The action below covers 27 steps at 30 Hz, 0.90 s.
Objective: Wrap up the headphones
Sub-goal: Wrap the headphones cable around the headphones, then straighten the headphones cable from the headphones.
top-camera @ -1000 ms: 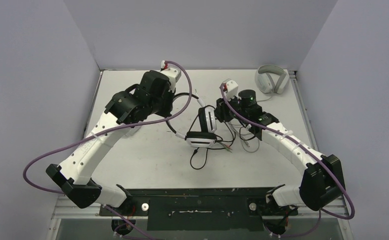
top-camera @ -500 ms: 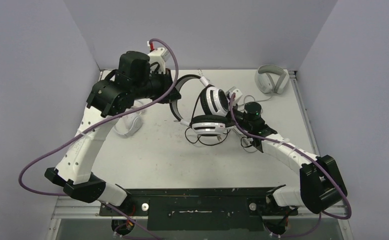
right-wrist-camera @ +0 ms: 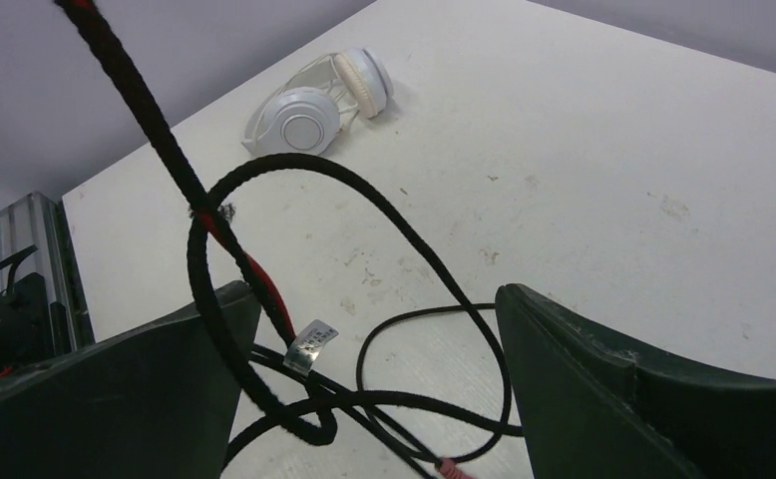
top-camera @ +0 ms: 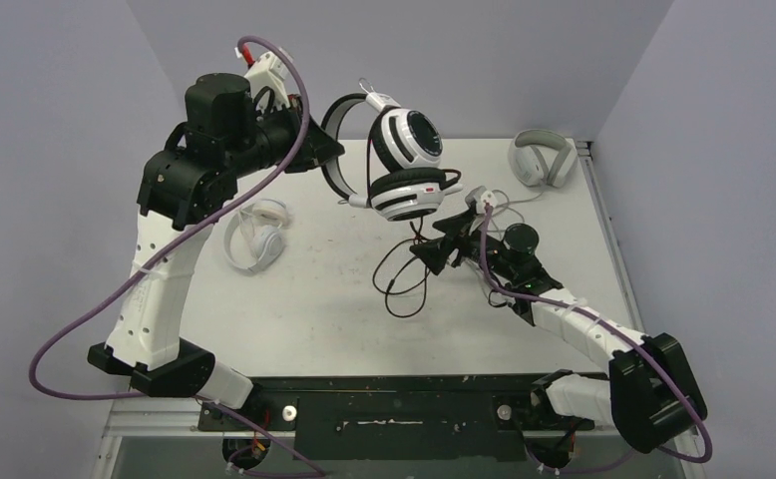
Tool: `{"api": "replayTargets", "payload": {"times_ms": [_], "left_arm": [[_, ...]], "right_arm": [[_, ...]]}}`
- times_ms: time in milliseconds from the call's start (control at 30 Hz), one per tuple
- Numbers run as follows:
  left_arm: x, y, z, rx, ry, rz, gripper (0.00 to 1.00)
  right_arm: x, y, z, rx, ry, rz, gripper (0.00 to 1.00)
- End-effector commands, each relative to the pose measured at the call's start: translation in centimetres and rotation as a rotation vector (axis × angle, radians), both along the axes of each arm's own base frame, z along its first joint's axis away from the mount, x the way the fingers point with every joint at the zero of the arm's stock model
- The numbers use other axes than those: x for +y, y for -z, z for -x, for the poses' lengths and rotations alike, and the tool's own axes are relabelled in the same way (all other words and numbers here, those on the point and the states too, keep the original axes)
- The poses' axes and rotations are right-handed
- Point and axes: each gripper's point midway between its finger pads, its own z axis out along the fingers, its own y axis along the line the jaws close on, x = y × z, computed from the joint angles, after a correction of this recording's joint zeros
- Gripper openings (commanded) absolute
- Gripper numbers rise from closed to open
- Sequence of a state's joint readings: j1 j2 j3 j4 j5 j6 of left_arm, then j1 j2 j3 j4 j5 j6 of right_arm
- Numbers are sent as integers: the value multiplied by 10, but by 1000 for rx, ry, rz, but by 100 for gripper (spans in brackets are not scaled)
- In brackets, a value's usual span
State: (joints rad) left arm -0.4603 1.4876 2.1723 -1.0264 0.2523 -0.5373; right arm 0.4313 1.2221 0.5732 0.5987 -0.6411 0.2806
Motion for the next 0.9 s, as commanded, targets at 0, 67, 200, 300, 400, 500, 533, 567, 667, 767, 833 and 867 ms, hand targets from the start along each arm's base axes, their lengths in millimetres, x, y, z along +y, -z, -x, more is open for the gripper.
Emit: {"api": "replayTargets", "payload": {"times_ms": [0, 67, 200, 300, 400, 500, 533, 567, 667, 767, 833, 867], "left_arm": [[9, -57, -8, -137, -75, 141, 0], [13, -61, -9, -144, -95, 149, 0], [18, -66, -9, -154, -121, 167, 0], [20, -67, -9, -153, -135, 174, 0], [20, -65, -10, -152, -139, 183, 0], [20, -64, -12, -151, -144, 191, 0], [20, -63, -13, -149, -148, 191, 0], [21, -62, -14, -147, -154, 189, 0], [22, -56, -19, -131, -173, 185, 0], [21, -52, -20, -120, -174, 193, 0], [21, -53, -19, -123, -173, 199, 0], [22, -53, -19, -124, -174, 198, 0]], "right_arm": [[-10, -33, 4, -113, 39, -66, 90], [-12, -30, 7, -104, 45, -66, 89], [-13, -28, 15, -77, 39, -76, 90], [-17, -28, 14, -41, 68, -83, 91], [-20, -27, 12, -15, 106, -73, 90], [-18, -22, 12, -7, 107, -53, 86], [-16, -21, 13, -5, 104, -53, 85], [-13, -21, 15, -5, 96, -53, 83], [7, -21, 22, -20, 75, -32, 81], [26, -20, 21, -48, 84, 32, 81], [31, -15, 11, -46, 98, 58, 81], [31, -15, 6, -55, 111, 68, 81]]}}
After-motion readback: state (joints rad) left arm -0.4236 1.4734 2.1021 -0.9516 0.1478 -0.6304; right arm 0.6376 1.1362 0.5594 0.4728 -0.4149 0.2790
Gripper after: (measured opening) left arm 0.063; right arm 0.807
